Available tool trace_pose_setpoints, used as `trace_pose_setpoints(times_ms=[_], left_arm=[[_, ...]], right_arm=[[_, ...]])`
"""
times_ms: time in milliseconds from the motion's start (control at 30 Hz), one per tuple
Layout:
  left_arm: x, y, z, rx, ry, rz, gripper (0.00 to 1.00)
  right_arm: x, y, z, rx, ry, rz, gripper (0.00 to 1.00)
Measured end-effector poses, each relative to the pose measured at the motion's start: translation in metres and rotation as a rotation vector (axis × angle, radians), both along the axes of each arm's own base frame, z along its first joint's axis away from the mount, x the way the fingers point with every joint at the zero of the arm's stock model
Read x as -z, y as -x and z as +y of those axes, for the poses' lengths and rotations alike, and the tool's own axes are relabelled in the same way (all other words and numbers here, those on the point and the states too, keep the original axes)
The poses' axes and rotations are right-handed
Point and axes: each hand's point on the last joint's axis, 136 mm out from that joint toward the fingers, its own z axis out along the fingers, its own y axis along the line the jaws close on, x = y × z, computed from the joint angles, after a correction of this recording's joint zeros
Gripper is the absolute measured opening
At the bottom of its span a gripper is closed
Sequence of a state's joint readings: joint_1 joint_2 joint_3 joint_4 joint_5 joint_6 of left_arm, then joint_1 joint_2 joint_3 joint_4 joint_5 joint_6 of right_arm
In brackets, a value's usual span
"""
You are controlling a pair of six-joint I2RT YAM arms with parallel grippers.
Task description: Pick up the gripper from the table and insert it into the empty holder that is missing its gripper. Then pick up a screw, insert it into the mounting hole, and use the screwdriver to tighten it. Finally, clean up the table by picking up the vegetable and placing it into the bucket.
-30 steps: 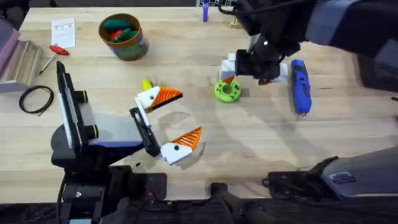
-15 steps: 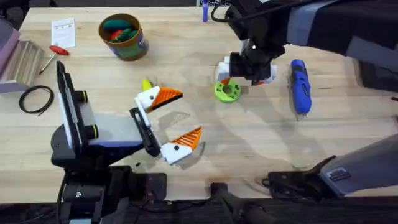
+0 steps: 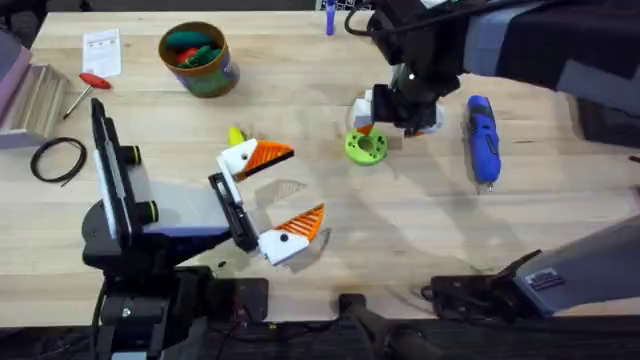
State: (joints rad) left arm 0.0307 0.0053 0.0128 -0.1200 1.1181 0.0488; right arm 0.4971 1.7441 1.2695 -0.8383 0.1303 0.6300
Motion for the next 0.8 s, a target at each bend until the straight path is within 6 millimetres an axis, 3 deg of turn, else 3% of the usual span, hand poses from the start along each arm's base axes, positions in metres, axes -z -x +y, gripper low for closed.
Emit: trace_pose_setpoints(times_ms=[633,800], left_arm=[[0.0,0.0001,-0.0001,0.001,0.0,0.0,0.987],[0.0,0.0001,0.0,0.001,0.0,0.0,0.987]], right_arm=[[0.0048,-0.0039,0.0012,0.006,-0.015,-0.018,0.678],[0.0117,-0.0023,0.0027,0.004,-0.013,0.003,0.603]])
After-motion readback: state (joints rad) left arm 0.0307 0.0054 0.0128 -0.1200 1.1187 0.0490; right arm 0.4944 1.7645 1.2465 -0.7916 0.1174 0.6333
